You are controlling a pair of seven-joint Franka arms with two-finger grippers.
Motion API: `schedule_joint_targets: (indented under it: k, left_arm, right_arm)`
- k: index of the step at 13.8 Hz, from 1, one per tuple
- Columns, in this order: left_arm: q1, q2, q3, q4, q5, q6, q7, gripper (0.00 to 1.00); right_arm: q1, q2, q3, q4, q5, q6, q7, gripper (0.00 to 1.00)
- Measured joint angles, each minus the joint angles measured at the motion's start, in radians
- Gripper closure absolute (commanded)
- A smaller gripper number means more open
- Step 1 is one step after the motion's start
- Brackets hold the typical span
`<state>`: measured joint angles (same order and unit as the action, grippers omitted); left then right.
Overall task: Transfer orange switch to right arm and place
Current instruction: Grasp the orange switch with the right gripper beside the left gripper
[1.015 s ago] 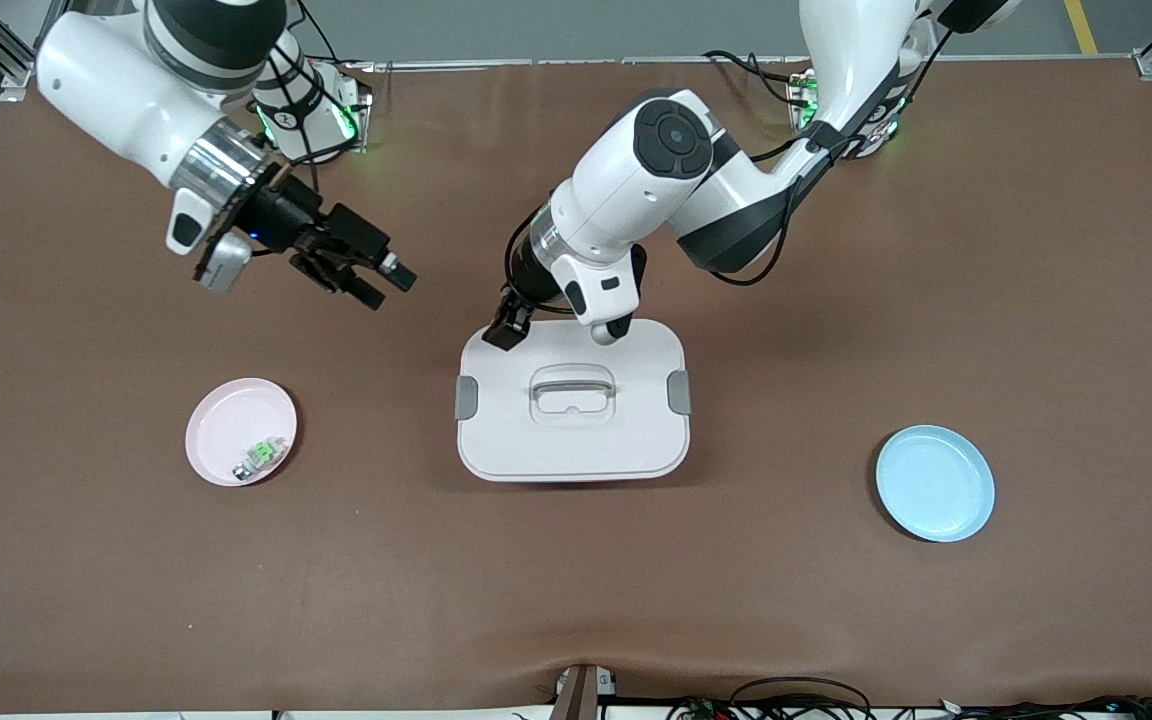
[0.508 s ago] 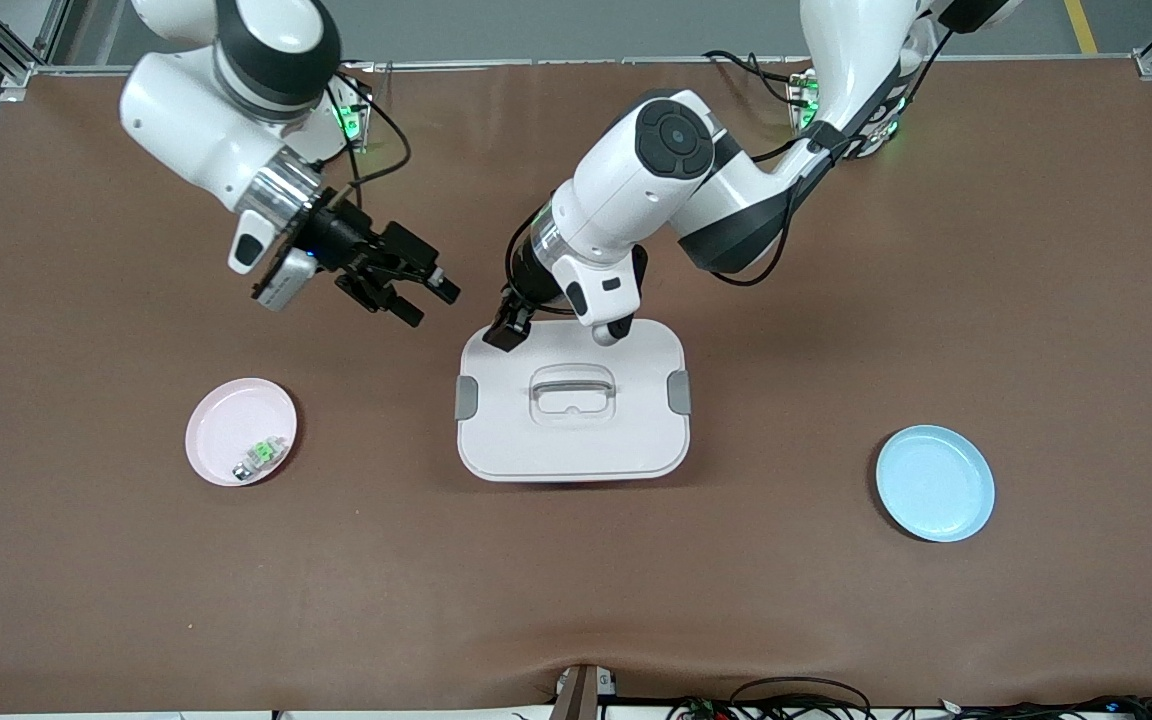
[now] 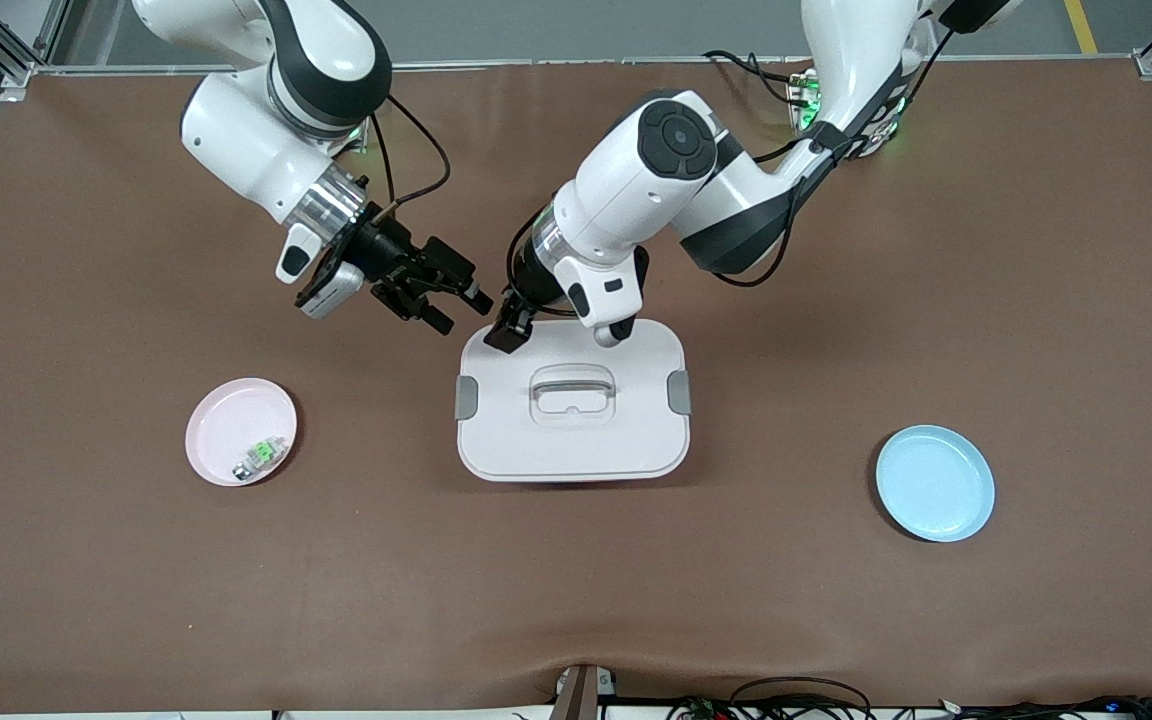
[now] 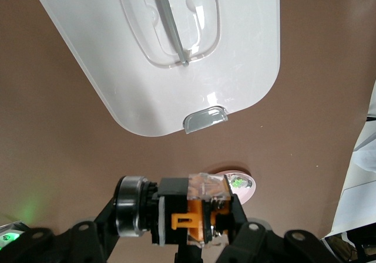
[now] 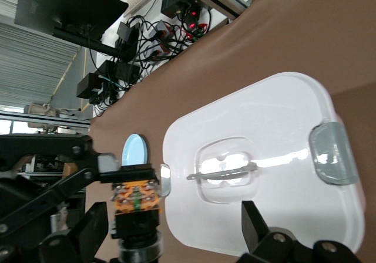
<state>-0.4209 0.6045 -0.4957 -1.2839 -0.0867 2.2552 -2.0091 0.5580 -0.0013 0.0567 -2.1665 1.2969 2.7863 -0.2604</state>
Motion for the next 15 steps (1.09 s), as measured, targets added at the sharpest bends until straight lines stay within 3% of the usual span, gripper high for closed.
schedule_joint_targets:
  k: [11, 12, 15]
  left_arm:
    - [0.000, 0.002, 0.003, 0.000, 0.000, 0.000, 0.000, 1.00]
    - [0.001, 0.002, 0.005, 0.000, 0.000, 0.000, 0.000, 1.00]
    - [0.000, 0.002, 0.006, 0.000, 0.000, 0.000, 0.000, 1.00]
  right_arm:
    - [0.047, 0.084, 0.000, 0.088, 0.074, 0.039, -0.010, 0.00]
    - [0.048, 0.087, 0.000, 0.090, 0.075, 0.041, -0.010, 0.07]
    - [0.064, 0.095, 0.000, 0.091, 0.077, 0.069, -0.022, 0.49]
